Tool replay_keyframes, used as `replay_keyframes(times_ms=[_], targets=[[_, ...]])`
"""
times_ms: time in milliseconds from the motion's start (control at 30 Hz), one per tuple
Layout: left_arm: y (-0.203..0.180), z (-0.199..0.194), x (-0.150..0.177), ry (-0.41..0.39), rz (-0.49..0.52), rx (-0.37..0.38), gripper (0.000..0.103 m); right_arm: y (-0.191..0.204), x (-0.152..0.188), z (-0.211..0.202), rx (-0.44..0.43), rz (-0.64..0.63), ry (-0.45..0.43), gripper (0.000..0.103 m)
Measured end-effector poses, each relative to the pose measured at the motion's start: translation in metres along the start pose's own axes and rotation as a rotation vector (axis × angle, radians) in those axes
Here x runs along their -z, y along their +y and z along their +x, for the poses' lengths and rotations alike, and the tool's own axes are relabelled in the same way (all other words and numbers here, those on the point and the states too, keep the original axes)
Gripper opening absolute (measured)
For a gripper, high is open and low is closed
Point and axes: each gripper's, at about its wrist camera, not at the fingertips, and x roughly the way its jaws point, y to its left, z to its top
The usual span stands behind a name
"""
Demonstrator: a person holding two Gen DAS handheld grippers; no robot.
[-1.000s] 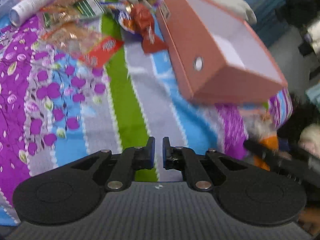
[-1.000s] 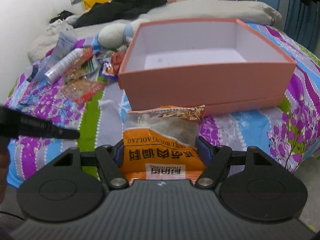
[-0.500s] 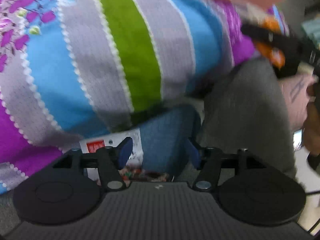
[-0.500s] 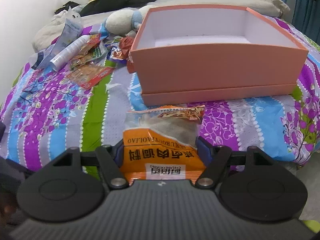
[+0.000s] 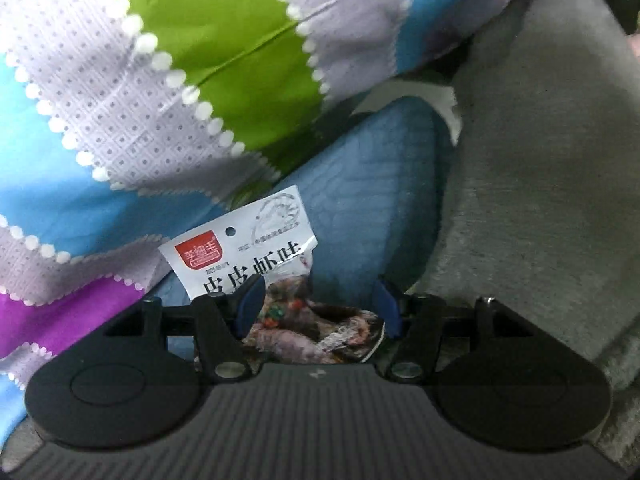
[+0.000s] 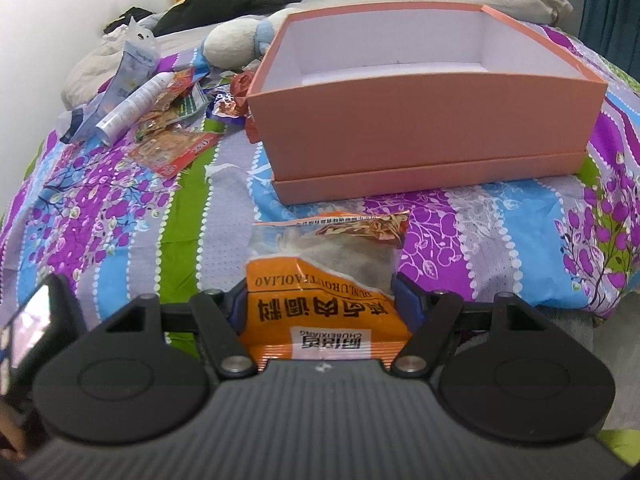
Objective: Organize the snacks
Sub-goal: 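Lift the shrimp bag with the left tool while the right tool carries the orange packet toward the pink box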
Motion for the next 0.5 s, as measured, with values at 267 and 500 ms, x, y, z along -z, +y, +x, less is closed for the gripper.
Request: replay_keyframes(times_ms=[267,500], targets=[[0.010,0.023,-0.007,0.096,-0.058,0.006,0.065,-0.004,0.001,0.002,-0.003,0.013,0.006,0.073],[0.014,0.028,-0.007,0.115,-0.083,0.009,0.051,-0.004,0.000,0.003,-0.004,0.014,0.006,0.073]])
